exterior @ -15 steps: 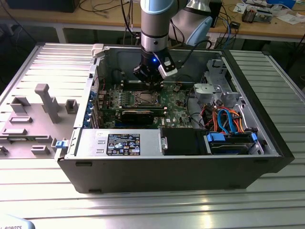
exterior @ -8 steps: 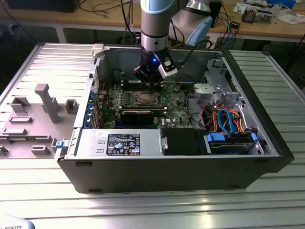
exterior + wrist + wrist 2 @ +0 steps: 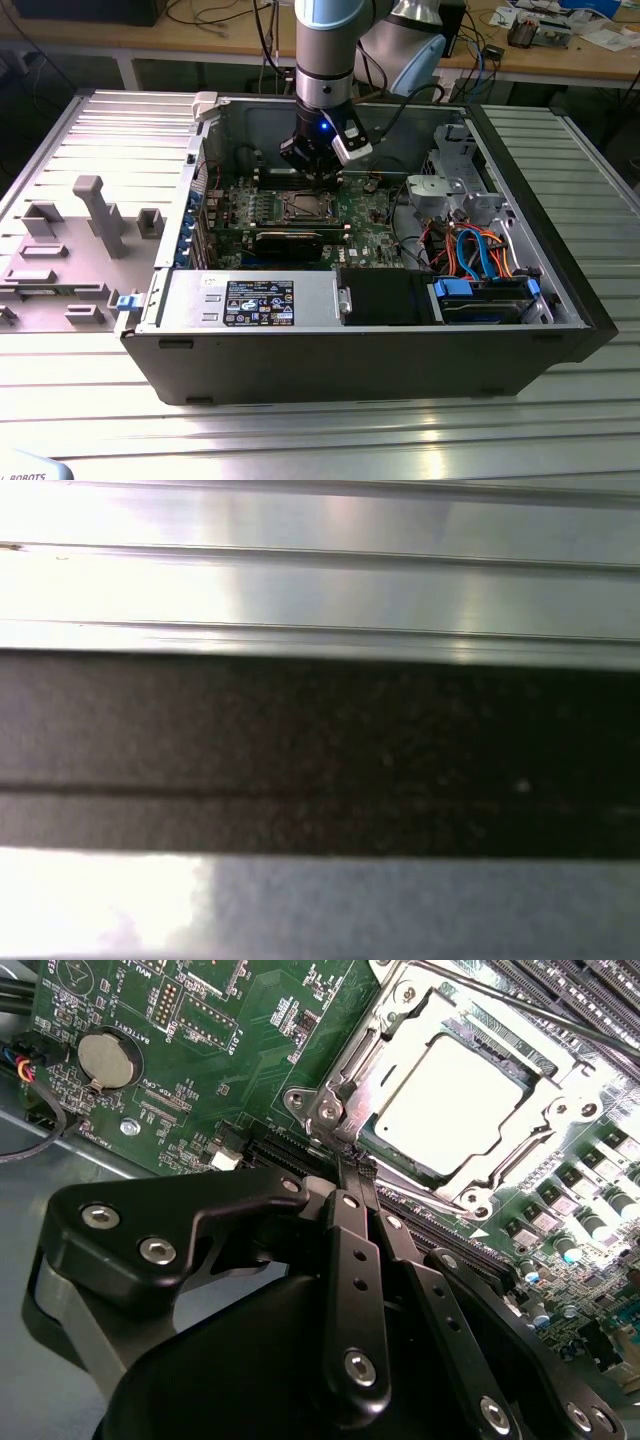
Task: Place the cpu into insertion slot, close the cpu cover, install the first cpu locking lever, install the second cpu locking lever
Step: 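Install the first cpu locking lever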
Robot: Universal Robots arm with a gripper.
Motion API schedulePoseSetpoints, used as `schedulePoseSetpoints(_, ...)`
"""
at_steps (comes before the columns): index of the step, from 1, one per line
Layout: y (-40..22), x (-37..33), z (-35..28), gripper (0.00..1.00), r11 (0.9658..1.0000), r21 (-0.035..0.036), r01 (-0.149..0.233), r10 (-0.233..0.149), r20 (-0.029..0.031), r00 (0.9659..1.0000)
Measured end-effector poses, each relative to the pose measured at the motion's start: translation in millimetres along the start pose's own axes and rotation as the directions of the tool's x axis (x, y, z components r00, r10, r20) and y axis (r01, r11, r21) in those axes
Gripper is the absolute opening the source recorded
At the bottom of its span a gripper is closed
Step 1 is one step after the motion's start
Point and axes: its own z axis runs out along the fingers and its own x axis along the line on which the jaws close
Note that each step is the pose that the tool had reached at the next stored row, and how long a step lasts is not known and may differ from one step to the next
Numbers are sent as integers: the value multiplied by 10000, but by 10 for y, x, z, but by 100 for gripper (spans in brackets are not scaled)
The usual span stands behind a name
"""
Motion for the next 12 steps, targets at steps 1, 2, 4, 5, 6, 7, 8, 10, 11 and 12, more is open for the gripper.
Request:
schedulePoseSetpoints(1,0,0,2,11,10000,30,0,0,0,10000)
schedulePoseSetpoints(2,0,0,3,11,10000,44,1,-1,-2,10000)
schedulePoseSetpoints(4,0,0,7,11,9999,129,2,-2,-3,10000)
schedulePoseSetpoints(5,0,0,7,11,9999,160,4,-3,-4,10000)
schedulePoseSetpoints(6,-1,0,7,11,9998,198,5,-5,-6,10000)
schedulePoseSetpoints(7,-1,0,8,11,9997,229,6,-5,-7,10000)
schedulePoseSetpoints(8,-1,0,10,11,9996,276,7,-7,-8,10000)
schedulePoseSetpoints(10,-1,0,12,11,9995,325,9,-9,-10,10000)
schedulePoseSetpoints(11,-1,0,13,11,9994,341,9,-9,-10,10000)
schedulePoseSetpoints(12,-1,0,14,11,9993,363,9,-8,-12,10000)
